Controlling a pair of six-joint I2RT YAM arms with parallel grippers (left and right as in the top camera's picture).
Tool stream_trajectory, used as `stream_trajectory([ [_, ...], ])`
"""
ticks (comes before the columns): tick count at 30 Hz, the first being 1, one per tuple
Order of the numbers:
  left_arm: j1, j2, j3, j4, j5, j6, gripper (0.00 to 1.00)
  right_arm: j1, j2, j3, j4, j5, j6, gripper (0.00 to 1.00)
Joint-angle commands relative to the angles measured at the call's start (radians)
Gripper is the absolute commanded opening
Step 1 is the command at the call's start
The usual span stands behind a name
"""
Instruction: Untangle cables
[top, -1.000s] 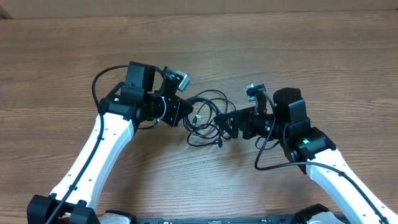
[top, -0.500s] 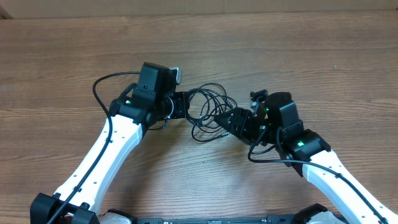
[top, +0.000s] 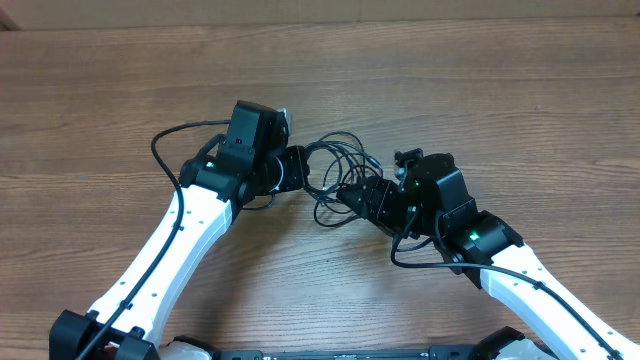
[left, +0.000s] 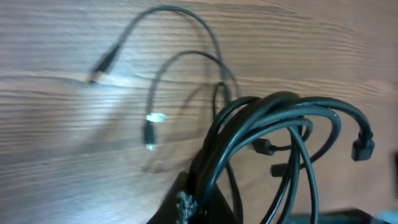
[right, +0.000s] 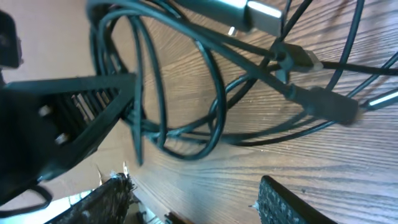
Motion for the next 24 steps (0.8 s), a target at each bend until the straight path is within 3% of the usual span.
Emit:
stream_trajectory([
  [1, -0.007, -0.016, 0.041, 0.005, 0.177, -0.053, 0.04, 0.005, 0.025, 0.003, 0.024, 0.037, 0.034, 0.64],
  [12, -0.007, -0.016, 0.041, -0.019, 0.190, -0.052, 0.04, 0.005, 0.070, 0.003, 0.214, 0.008, 0.034, 0.67],
  [14, -0.007, -0.016, 0.041, -0.019, 0.201, -0.052, 0.04, 0.005, 0.070, 0.003, 0.214, 0.031, 0.033, 0.62],
  [16, -0.007, -0.016, 0.041, -0.019, 0.209, -0.052, 0.04, 0.005, 0.070, 0.003, 0.214, 0.046, 0.033, 0.48],
  [18, -0.007, -0.016, 0.041, -0.019, 0.215, -0.052, 0.04, 0.005, 0.071, 0.003, 0.214, 0.049, 0.033, 0.20],
  [20, -0.007, -0.016, 0.041, -0.019, 0.215, -0.052, 0.04, 0.006, 0.071, 0.003, 0.214, 0.048, 0.032, 0.04],
  [24, -0.007, -0.016, 0.041, -0.017, 0.215, -0.005, 0.04, 0.006, 0.071, 0.003, 0.204, 0.045, 0.014, 0.04],
])
